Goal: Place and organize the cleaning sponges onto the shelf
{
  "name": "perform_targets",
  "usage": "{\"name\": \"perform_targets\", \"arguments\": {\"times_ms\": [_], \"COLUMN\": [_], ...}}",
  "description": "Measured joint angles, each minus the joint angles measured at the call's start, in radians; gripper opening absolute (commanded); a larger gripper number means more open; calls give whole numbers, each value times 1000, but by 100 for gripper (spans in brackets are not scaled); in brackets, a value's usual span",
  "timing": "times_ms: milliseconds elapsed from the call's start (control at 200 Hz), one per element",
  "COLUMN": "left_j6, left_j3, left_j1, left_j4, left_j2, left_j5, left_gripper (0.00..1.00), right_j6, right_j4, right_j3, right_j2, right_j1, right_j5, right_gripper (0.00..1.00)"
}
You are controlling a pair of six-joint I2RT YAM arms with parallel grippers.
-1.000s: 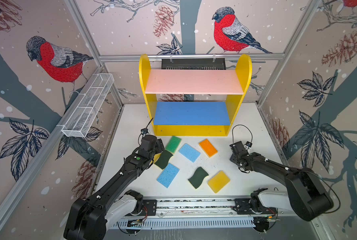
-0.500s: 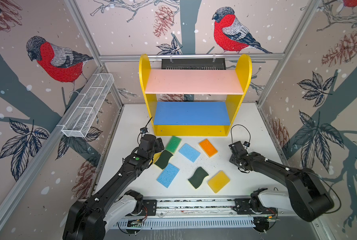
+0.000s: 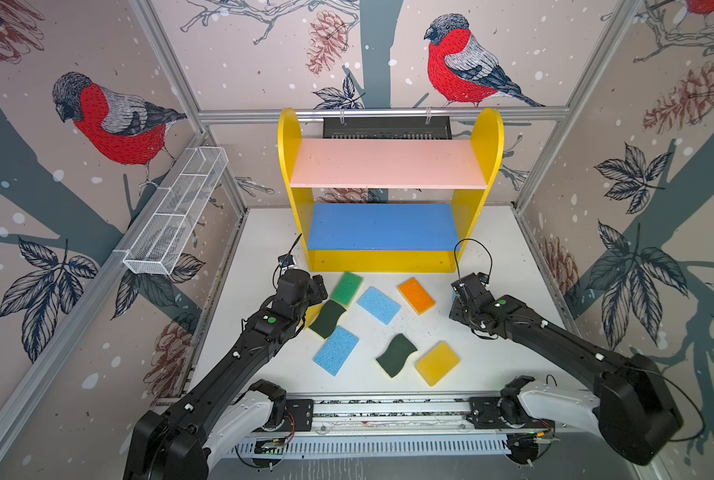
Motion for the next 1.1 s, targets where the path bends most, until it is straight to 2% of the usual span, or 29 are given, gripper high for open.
{"name": "perform_targets", "arguments": {"times_ms": [260, 665, 890, 1101], "left_j6": [0, 0, 0, 3], "left_j3": [2, 21, 49, 74], "left_j1": [0, 0, 0, 0], "left_j4": [-9, -28, -33, -35], "left_j2": [-32, -59, -56, -47], "left_j5": [-10, -14, -15, -17], "left_gripper": [81, 81, 81, 81], "right_j6": [0, -31, -116, -232], "right_j4": [-86, -198, -213, -215], "right_j3": [123, 415, 561, 714], "right_j2": [-27, -11, -1, 60], "right_j1": [83, 232, 293, 305], "right_j5": [27, 103, 159, 211], "right_gripper": [60, 60, 61, 61]}}
